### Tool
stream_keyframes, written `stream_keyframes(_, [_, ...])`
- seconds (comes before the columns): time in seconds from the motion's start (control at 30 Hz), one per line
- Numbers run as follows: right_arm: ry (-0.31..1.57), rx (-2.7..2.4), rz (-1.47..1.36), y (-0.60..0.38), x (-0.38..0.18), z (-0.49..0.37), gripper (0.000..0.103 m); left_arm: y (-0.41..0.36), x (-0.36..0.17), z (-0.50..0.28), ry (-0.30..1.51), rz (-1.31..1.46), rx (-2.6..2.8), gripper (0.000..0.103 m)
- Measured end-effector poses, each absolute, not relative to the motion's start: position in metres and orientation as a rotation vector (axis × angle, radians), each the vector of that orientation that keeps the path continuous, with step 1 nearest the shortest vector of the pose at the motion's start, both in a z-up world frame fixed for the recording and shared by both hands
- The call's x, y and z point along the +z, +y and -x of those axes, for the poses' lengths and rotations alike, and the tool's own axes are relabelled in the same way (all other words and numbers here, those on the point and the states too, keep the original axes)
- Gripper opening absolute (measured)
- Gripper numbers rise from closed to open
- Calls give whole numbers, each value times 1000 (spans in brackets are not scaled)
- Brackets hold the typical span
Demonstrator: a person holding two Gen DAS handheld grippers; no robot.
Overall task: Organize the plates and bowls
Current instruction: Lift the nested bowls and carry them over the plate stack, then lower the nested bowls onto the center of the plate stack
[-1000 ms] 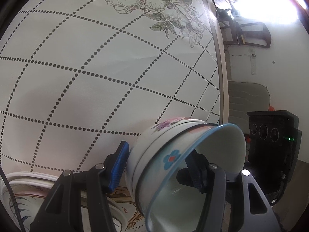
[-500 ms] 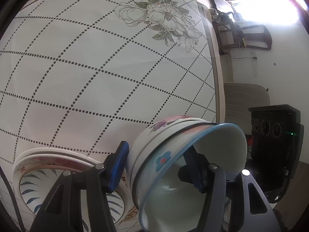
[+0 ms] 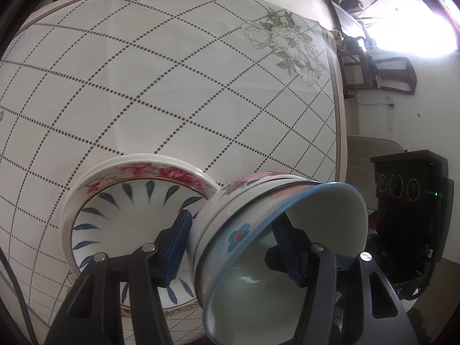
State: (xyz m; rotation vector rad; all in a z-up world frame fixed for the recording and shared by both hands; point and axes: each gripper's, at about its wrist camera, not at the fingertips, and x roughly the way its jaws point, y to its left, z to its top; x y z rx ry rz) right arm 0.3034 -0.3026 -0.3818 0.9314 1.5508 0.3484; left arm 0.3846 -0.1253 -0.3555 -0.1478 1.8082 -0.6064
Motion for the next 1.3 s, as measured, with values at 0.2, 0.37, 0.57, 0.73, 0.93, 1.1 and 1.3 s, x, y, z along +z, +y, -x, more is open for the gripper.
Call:
stream_keyframes(0.2, [1572, 415, -913, -264, -387, -314, 65, -85, -355, -380, 1795, 175, -543, 55])
stream_keyframes(0.37, [1593, 464, -897, -231, -397, -317, 65, -60, -364, -377, 1801, 202, -493, 55])
stream_keyframes(0.57, [1615, 500, -886, -195, -413, -323, 65, -40, -374, -373, 1810, 217, -455, 55])
stream_keyframes(0.73, [1628, 512, -871, -179, -421, -322, 65, -32, -379, -371, 1814, 222, -444, 55])
stream_keyframes(0.93, [1636, 515, -860, -174, -424, -326, 65, -23, -381, -370, 1814, 223, -440, 54])
stream_keyframes(1.1, [1634, 517, -858, -173, -426, -326, 65, -19, -383, -368, 1819, 219, -440, 54])
stream_keyframes(1.3, [1641, 512, -851, -176, -432, -321, 65, -17, -387, -364, 1825, 221, -432, 54])
